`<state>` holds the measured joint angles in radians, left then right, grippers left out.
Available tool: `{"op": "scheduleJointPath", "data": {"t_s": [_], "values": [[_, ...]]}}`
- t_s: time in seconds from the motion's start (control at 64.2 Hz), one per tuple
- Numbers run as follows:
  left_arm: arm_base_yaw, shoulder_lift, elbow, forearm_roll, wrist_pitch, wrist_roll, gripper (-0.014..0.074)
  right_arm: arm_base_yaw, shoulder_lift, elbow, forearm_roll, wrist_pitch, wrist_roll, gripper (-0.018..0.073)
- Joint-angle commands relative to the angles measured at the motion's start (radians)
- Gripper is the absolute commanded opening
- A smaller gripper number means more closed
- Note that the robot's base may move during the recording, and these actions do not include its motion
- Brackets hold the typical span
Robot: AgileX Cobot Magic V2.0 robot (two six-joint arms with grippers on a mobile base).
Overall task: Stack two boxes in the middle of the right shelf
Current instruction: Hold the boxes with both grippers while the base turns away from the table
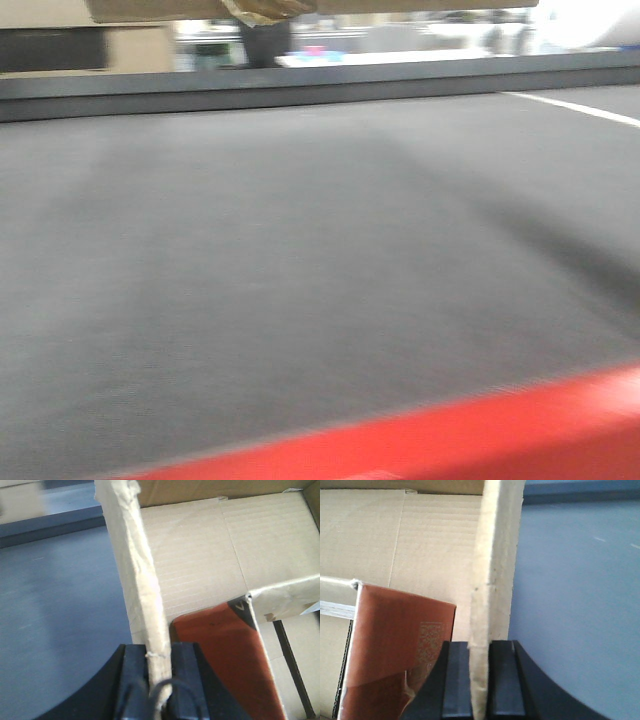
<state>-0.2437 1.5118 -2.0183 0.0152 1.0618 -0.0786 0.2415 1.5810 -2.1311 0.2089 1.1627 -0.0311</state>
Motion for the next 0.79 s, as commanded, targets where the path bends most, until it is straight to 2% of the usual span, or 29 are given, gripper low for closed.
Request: {"op": "scheduleJointPath", "data": {"t_s": [0.0,0.778], "values": [[0.0,-0.012,-0.009,0.027,-0.041,0.015,-0.0111,-0.011,-0.016,-0.011,-0.027,-0.049,-0.004,-0.0154],[0.0,-0.012,-0.009,0.044,-0.057,0.015,-0.0111,-0.011,-0.017,-0.011,-0.027,-0.056,-0.004,-0.0154]]}}
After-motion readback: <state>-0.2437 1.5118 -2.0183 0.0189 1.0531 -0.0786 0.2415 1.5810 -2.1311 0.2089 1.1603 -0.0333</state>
